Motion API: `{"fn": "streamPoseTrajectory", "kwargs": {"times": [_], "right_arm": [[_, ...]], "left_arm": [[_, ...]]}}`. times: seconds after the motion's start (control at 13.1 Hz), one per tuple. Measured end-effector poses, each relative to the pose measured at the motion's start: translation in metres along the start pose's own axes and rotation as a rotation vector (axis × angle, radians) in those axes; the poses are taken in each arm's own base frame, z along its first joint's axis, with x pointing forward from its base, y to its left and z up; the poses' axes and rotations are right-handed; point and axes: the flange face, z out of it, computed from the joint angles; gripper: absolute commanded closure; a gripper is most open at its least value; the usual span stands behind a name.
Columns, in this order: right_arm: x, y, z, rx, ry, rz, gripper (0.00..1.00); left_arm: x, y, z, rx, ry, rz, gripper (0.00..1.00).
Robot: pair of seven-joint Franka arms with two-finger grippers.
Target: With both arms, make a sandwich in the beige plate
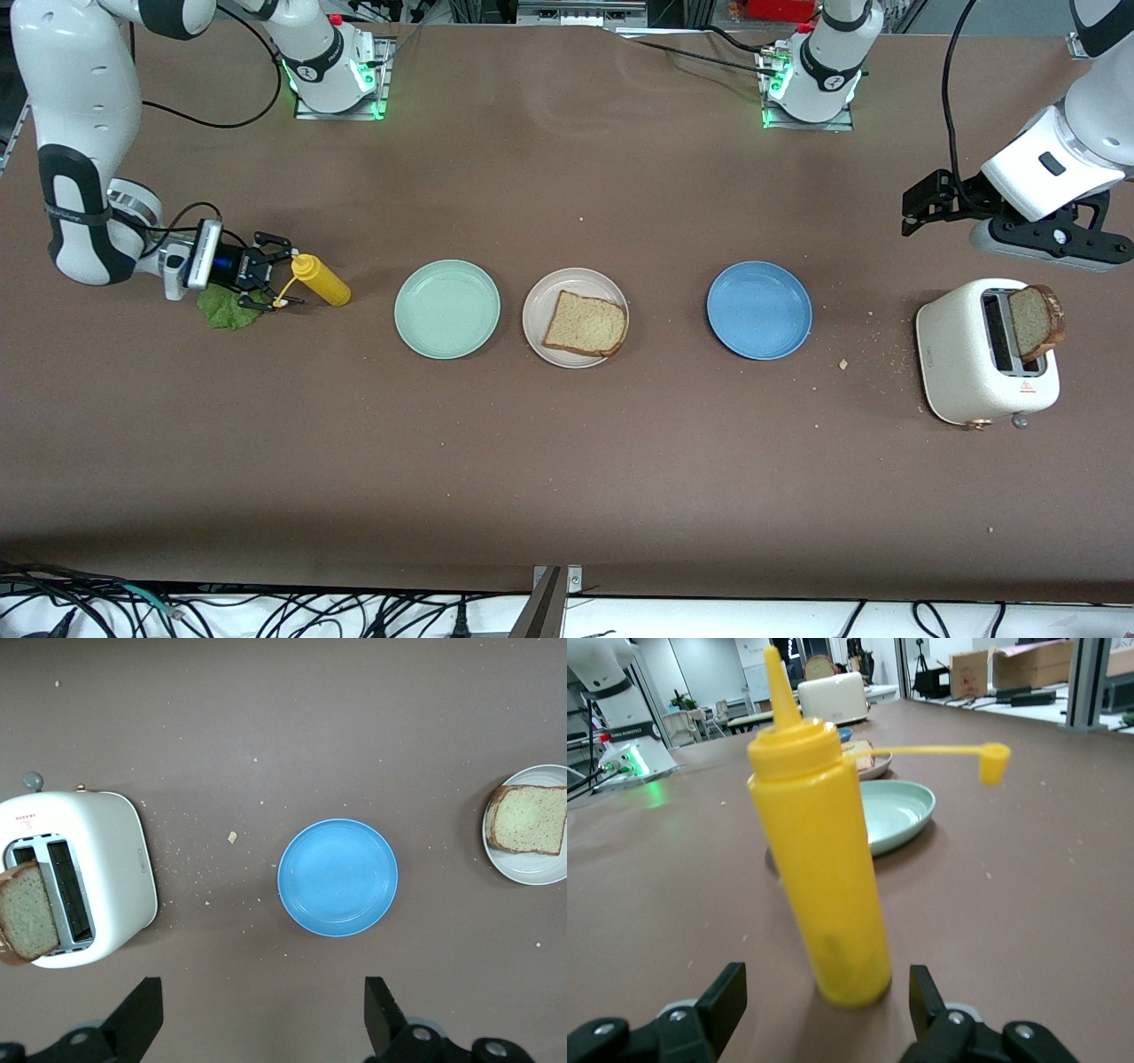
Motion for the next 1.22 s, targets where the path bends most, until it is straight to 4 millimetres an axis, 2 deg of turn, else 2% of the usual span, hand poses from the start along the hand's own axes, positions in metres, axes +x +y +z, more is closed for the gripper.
{"fn": "streamPoseTrajectory", "kwargs": {"times": [0.23, 0.38, 0.54, 0.69, 0.84, 1.22], "right_arm": [[0.007, 0.013, -0.045, -0.006, -0.088, -0.032, 0.09], [0.029, 0.036, -0.070, 0.026, -0.176, -0.047, 0.09], [0.060, 0.062, -0.093, 0.051, -0.265, -0.047, 0.09], [0.095, 0.085, -0.104, 0.075, -0.314, -0.052, 0.09], [0.124, 0.099, -0.106, 0.089, -0.325, -0.044, 0.09], [0.170, 0.112, -0.118, 0.100, -0.378, 0.063, 0.06]], "left_arm": [[0.000, 0.000, 0.000, 0.000, 0.000, 0.000, 0.00], [0.000, 0.000, 0.000, 0.000, 0.000, 0.000, 0.00], [0.000, 0.000, 0.000, 0.000, 0.000, 0.000, 0.00], [0.000, 0.000, 0.000, 0.000, 0.000, 0.000, 0.00], [0.000, 0.000, 0.000, 0.000, 0.000, 0.000, 0.00], [0.000, 0.000, 0.000, 0.000, 0.000, 0.000, 0.00]]}}
